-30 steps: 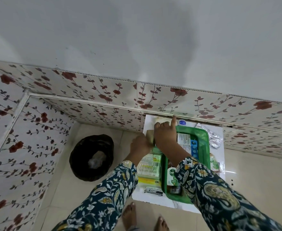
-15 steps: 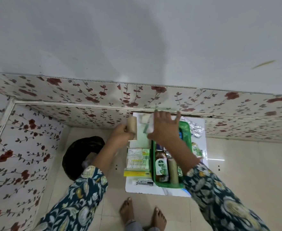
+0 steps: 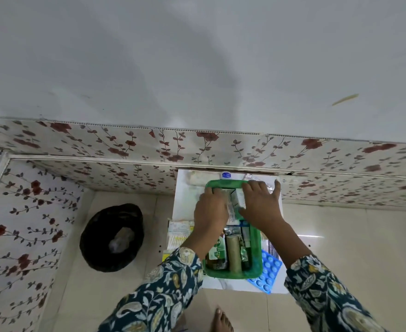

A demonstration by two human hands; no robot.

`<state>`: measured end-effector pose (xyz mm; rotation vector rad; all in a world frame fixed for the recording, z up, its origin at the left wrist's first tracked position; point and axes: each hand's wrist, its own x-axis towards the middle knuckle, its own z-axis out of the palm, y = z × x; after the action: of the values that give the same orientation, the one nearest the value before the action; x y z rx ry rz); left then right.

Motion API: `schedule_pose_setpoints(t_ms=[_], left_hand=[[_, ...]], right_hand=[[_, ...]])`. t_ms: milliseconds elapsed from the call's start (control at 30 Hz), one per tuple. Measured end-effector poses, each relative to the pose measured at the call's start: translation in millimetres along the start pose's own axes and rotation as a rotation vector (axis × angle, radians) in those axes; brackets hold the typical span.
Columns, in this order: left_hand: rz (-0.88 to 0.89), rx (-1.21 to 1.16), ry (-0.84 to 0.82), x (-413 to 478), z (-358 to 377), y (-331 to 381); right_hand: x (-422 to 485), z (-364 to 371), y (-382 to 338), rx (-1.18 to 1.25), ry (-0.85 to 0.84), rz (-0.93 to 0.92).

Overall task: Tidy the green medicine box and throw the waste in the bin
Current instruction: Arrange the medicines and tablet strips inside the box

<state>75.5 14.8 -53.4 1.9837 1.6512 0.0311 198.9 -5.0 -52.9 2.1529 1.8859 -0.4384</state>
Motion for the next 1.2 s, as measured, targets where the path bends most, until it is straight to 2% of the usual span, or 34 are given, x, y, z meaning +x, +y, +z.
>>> schedule_pose_setpoints(t_ms=[67,133,200,300,367,533,633,733,800,900,1000,1067,1100,1200], left_hand=[[0.019,-0.044,0.122,18,-3,-9],[-0.013,-0.089,0.168,45,-8,-24],[0.012,-0.012,0.072,73,-8,-41],[0.17,0.281,-0.139,100,3,-59],[0.25,0.386,-0.125,109,12,-65],[0.357,0.52,-0.019,113,23,-71],[0.387,0.549,-0.005,115,26,-75],[0.428,0.566,-0.025,117,27,-76],[0.397,0.558,-0.032,115,24,-74],[0.316,0.483,-0.039,110,11,-72],[0.184,0.264,0.044,94,-15,-67],[0.14,0.082,0.101,70,-33,-57],[0.11,-0.022,0.08,56,-39,-52],[-0.05,-0.268,-0.194,14,-42,-31]], right_hand=[[17,-7,0,0.139,0.103,0.07],[42,-15,-4,0.314,0.126,0.123],[72,-16,-9,0.413,0.036,0.115],[109,-8,-16,0.359,-0.249,0.085],[127,-1,-20,0.34,-0.363,0.112],[146,6,-26,0.399,-0.416,0.165],[145,11,-23,0.358,-0.357,0.17],[135,8,-16,0.437,-0.208,0.219],[121,2,-12,0.503,-0.088,0.227],[94,-10,-6,0.695,0.111,0.211],[61,-20,0,0.941,0.233,0.224],[34,-24,5,0.987,0.225,0.269],[22,-24,8,0.973,0.197,0.291],[-15,-18,13,0.843,0.052,0.333]])
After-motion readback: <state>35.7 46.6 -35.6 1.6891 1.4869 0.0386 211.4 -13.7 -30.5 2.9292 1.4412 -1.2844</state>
